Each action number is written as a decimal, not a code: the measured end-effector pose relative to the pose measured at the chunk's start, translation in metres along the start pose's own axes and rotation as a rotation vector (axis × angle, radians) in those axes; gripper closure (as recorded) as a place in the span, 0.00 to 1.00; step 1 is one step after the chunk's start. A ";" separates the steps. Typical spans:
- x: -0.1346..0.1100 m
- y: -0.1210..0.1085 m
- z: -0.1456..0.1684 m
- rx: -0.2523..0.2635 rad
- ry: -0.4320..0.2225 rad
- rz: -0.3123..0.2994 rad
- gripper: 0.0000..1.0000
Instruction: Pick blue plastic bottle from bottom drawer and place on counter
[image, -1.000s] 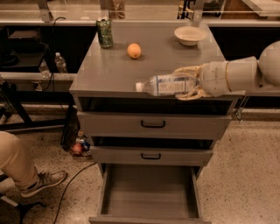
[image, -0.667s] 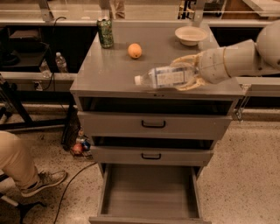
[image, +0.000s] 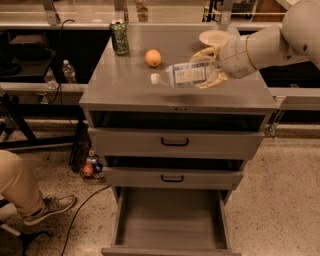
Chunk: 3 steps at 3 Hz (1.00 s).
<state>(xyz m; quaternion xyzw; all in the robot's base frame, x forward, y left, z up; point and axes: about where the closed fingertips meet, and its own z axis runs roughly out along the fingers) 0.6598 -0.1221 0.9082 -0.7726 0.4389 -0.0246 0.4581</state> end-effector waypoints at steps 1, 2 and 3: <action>0.007 -0.017 0.013 0.063 0.024 0.079 1.00; 0.016 -0.028 0.027 0.124 0.046 0.178 1.00; 0.024 -0.038 0.038 0.146 0.079 0.261 1.00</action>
Offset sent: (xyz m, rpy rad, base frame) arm 0.0657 0.0121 -0.0017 0.2203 0.0536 -0.3265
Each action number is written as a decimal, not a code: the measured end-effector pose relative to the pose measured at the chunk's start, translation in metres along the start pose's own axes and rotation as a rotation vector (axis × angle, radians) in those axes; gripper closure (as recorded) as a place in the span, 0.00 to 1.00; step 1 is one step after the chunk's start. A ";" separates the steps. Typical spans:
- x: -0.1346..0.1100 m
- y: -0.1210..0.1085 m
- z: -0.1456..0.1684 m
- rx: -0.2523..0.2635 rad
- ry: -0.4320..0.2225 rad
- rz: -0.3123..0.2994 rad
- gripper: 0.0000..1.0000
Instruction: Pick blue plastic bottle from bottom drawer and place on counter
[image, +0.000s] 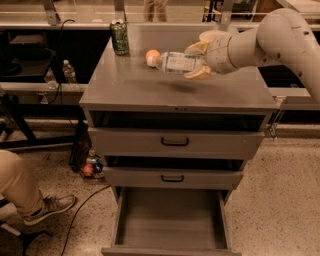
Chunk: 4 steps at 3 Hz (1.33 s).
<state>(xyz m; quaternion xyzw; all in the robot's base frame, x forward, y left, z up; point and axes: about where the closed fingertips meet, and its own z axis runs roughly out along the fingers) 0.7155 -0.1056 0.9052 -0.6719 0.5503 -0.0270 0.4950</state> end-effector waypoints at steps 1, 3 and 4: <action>0.005 -0.005 0.010 0.007 0.024 0.093 1.00; 0.018 -0.004 0.022 -0.014 0.011 0.283 1.00; 0.027 -0.003 0.025 -0.010 0.011 0.352 1.00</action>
Offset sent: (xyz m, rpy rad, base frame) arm 0.0240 -0.0038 -0.0152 0.1886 0.2345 -0.1831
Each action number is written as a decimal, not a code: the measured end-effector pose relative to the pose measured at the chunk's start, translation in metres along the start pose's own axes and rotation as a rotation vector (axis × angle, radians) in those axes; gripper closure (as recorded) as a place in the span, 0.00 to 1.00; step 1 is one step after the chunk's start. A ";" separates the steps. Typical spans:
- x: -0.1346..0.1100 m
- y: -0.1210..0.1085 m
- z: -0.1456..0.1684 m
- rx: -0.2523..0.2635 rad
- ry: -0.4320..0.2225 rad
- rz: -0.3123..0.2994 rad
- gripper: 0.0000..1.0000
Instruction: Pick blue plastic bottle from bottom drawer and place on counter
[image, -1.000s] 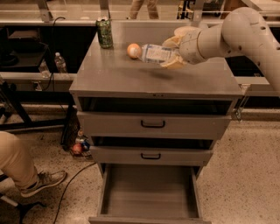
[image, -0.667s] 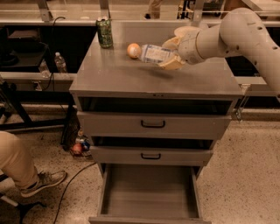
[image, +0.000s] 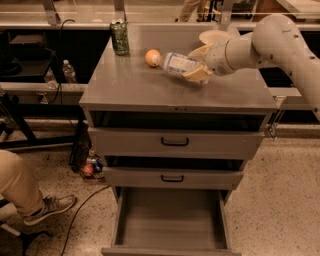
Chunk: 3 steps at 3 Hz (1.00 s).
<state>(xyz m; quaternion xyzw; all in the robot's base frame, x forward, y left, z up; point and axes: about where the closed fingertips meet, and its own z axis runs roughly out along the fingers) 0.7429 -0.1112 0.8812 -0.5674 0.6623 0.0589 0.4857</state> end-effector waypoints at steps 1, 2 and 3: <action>0.009 -0.006 0.001 0.008 0.022 0.033 0.79; 0.013 -0.010 0.002 0.008 0.039 0.044 0.54; 0.016 -0.012 0.004 0.001 0.055 0.044 0.31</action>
Offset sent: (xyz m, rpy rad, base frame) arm 0.0139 -0.0208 -0.0024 -0.0130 0.0429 -0.0722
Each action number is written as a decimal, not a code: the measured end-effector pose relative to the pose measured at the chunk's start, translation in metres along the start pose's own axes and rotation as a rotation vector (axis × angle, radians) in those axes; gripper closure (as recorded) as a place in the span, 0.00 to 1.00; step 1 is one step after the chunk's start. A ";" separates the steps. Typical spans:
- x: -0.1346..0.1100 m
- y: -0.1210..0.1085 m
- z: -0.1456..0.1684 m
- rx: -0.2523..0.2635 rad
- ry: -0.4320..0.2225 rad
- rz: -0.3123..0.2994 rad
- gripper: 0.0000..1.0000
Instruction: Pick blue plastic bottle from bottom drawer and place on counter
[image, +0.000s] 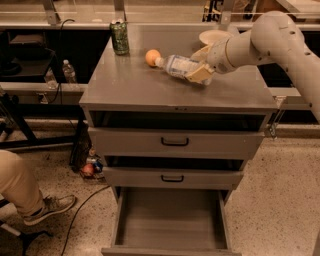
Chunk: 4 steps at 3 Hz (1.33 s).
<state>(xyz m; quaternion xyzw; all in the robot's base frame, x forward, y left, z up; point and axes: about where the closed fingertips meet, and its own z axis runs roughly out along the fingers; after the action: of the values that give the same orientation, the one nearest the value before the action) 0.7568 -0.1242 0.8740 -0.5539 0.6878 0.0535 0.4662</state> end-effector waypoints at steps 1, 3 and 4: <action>0.002 -0.003 -0.001 0.000 0.006 -0.004 0.01; -0.007 -0.010 -0.018 0.033 -0.020 -0.025 0.00; -0.017 -0.022 -0.048 0.096 -0.052 -0.042 0.00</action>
Offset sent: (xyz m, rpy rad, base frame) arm -0.0005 -0.0133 0.0155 -0.0157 -0.0291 -0.0067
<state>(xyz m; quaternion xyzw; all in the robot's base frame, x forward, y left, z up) 0.7459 -0.1489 0.9220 -0.5436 0.6652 0.0250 0.5112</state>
